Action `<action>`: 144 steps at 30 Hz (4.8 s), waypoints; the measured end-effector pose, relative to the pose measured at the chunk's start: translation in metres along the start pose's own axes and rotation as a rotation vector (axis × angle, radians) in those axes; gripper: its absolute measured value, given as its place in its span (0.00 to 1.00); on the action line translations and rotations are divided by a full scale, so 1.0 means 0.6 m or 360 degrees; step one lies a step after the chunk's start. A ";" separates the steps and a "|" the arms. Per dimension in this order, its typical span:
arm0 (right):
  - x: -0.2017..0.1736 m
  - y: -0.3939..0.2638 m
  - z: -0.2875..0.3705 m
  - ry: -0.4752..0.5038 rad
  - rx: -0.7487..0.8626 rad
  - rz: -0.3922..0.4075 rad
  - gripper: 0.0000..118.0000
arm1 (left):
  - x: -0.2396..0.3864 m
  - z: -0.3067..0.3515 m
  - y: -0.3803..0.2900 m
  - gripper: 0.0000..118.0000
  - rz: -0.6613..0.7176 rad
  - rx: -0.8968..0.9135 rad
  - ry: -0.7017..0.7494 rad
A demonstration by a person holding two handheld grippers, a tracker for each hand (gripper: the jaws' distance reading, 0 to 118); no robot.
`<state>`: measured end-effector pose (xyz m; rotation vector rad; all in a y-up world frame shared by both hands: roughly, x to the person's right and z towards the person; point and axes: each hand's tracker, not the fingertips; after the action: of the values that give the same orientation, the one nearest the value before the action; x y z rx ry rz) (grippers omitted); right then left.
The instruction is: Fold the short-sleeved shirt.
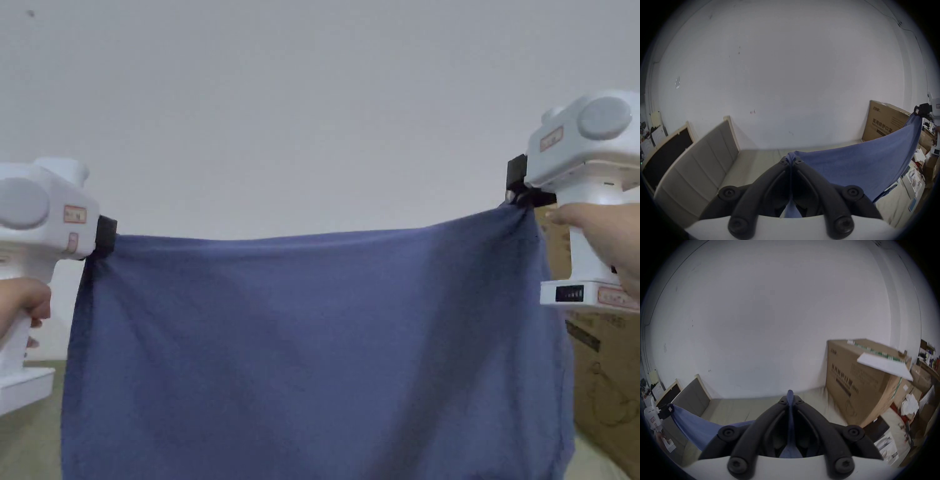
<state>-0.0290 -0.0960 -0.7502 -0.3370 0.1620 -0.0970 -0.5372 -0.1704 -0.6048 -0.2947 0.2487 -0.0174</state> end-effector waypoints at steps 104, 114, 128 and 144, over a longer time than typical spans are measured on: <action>0.238 -0.943 0.426 -0.0089 -0.1516 0.0224 0.37 | 0.040 0.477 -0.747 0.04 0.0099 -0.1316 -0.0281; 0.241 -0.882 0.459 0.0183 -0.1320 -0.0156 0.02 | 0.036 0.475 -0.704 0.04 0.0172 -0.1225 -0.0334; 0.281 -0.744 0.188 0.0212 -0.1243 -0.0954 0.02 | 0.002 0.210 -0.622 0.04 0.0558 -0.1216 -0.0290; 0.185 -0.719 0.305 0.0267 -0.0636 -0.0639 0.72 | 0.000 0.335 -0.601 0.75 0.0739 -0.0591 -0.0386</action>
<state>0.0825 -0.4559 -0.4505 -0.7590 0.2792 -0.4948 -0.4809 -0.4584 -0.3142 -0.5978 0.0725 0.5254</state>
